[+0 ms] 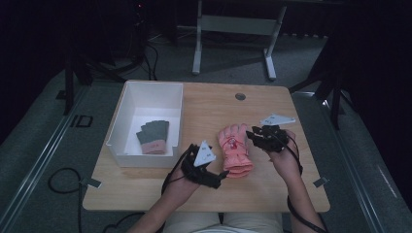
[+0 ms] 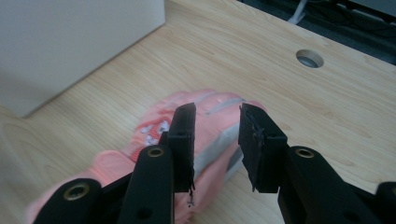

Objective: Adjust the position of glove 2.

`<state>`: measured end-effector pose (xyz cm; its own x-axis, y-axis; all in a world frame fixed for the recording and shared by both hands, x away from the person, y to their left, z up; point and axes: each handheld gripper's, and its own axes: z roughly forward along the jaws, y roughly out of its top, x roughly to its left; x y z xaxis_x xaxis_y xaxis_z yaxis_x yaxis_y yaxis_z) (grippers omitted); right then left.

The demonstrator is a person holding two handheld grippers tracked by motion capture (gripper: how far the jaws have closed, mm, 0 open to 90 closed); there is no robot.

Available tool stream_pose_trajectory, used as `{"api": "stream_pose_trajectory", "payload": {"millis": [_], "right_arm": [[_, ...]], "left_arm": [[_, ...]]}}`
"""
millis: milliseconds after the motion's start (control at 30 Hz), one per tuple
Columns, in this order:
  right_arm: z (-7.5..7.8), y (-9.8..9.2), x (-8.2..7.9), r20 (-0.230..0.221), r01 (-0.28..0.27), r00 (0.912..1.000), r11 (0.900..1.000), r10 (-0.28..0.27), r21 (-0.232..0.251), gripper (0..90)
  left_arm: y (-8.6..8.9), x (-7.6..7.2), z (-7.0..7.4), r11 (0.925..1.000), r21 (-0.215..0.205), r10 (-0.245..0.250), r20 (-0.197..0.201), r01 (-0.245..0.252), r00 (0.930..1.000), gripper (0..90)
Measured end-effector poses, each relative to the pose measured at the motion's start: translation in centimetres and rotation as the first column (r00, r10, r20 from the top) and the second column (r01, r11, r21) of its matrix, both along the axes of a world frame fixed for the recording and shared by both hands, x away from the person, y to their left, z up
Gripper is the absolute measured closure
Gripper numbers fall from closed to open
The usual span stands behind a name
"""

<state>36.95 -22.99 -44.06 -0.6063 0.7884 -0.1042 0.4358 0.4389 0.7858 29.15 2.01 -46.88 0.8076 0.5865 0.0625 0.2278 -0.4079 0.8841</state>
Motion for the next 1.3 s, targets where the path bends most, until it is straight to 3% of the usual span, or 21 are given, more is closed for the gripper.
{"api": "stream_pose_trajectory", "payload": {"millis": [67,233,267,367,433,467,567,700,767,833,933,1000,1033,1067,1100,1133,1167,1200,1233,1267,1300], "right_arm": [[-0.5,-0.2,0.4,-0.013,0.015,0.9998,1.000,-0.015,-0.001,67.6],[-1.7,-0.4,1.1,-0.039,0.027,0.9989,0.999,-0.026,0.022,68.5],[-1.8,-0.2,1.3,-0.046,0.031,0.9985,0.999,-0.030,0.029,68.7],[-2.1,0.3,1.6,-0.052,0.042,0.9979,0.998,-0.039,0.052,69.7],[-2.4,0.8,1.9,-0.054,0.046,0.9976,0.998,-0.043,0.048,70.2],[-2.5,1.0,2.0,-0.057,0.049,0.9973,0.998,-0.046,0.043,70.2],[-3.3,1.2,2.3,-0.080,0.044,0.9959,0.999,-0.042,0.028,67.9],[-5.3,0.9,2.5,-0.127,0.042,0.9910,0.999,-0.042,0.000,63.2],[-5.9,0.7,2.6,-0.150,0.037,0.9880,0.999,-0.037,-0.004,61.0],[-6.2,0.4,2.8,-0.179,0.043,0.9831,0.999,-0.041,0.008,57.3],[-6.8,0.4,3.3,-0.220,0.044,0.9744,0.999,-0.046,-0.012,51.5],[-7.2,0.4,3.6,-0.243,0.048,0.9688,0.999,-0.048,-0.004,50.3],[-7.5,0.4,3.8,-0.271,0.049,0.9615,0.999,-0.045,0.010,49.9],[-7.5,0.4,3.8,-0.271,0.049,0.9615,0.999,-0.045,0.010,49.9],[-8.2,0.2,4.4,-0.337,0.066,0.9408,0.995,-0.036,0.076,50.6],[-8.4,0.1,4.5,-0.354,0.070,0.9349,0.993,-0.031,0.097,52.8],[-8.5,0.0,4.6,-0.367,0.069,0.9299,0.991,-0.021,0.118,55.4],[-8.5,0.0,4.6,-0.368,0.068,0.9296,0.990,-0.018,0.123,58.5],[-8.5,0.0,4.5,-0.360,0.063,0.9328,0.991,-0.015,0.121,61.7],[-8.4,0.2,4.3,-0.354,0.062,0.9351,0.991,-0.017,0.117,64.0],[-8.2,0.4,4.2,-0.346,0.063,0.9379,0.992,-0.021,0.109,65.7]], "left_arm": [[-0.7,1.5,0.9,0.9998,-0.018,0.013,0.030,-0.013,0.9995,12.6],[-2.3,5.5,1.4,0.9956,-0.002,0.094,-0.013,-0.094,0.9955,15.5],[-2.3,5.5,1.4,0.9956,-0.002,0.094,-0.013,-0.094,0.9955,16.0],[-2.6,8.1,0.1,0.9923,0.004,0.124,-0.097,-0.124,0.9875,19.4],[-2.6,9.1,-0.7,0.9883,0.014,0.152,-0.138,-0.152,0.9787,22.1],[-2.6,9.1,-0.7,0.9883,0.014,0.152,-0.138,-0.152,0.9787,22.3],[-2.3,10.5,-2.5,0.9824,0.022,0.185,-0.242,-0.186,0.9525,24.3],[-2.3,11.4,-4.3,0.9791,0.055,0.203,-0.333,-0.196,0.9209,24.3],[-2.4,11.8,-5.4,0.9793,0.068,0.202,-0.393,-0.191,0.8972,24.3],[-2.6,12.2,-6.4,0.9824,0.072,0.186,-0.463,-0.172,0.8664,24.2],[-2.8,12.4,-7.2,0.9830,0.070,0.182,-0.494,-0.170,0.8501,24.3],[-2.9,12.9,-7.9,0.9860,0.058,0.163,-0.533,-0.156,0.8303,25.7],[-2.9,13.2,-8.2,0.9868,0.052,0.156,-0.556,-0.153,0.8167,27.1],[-2.9,13.2,-8.2,0.9868,0.052,0.156,-0.556,-0.153,0.8167,28.4],[-2.6,13.7,-8.8,0.9917,0.001,0.103,-0.603,-0.128,0.7909,36.0],[-2.7,13.8,-8.9,0.9935,-0.021,0.075,-0.618,-0.112,0.7823,41.7],[-2.7,13.9,-9.0,0.9941,-0.043,0.050,-0.629,-0.099,0.7759,49.0],[-2.7,14.0,-8.9,0.9946,-0.049,0.040,-0.631,-0.091,0.7751,54.2],[-2.7,13.9,-8.7,0.9955,-0.048,0.034,-0.622,-0.081,0.7820,59.8],[-2.7,13.9,-8.7,0.9955,-0.048,0.034,-0.622,-0.081,0.7820,64.8],[-2.8,13.8,-8.3,0.9964,-0.046,0.028,-0.613,-0.071,0.7895,69.8]]}}
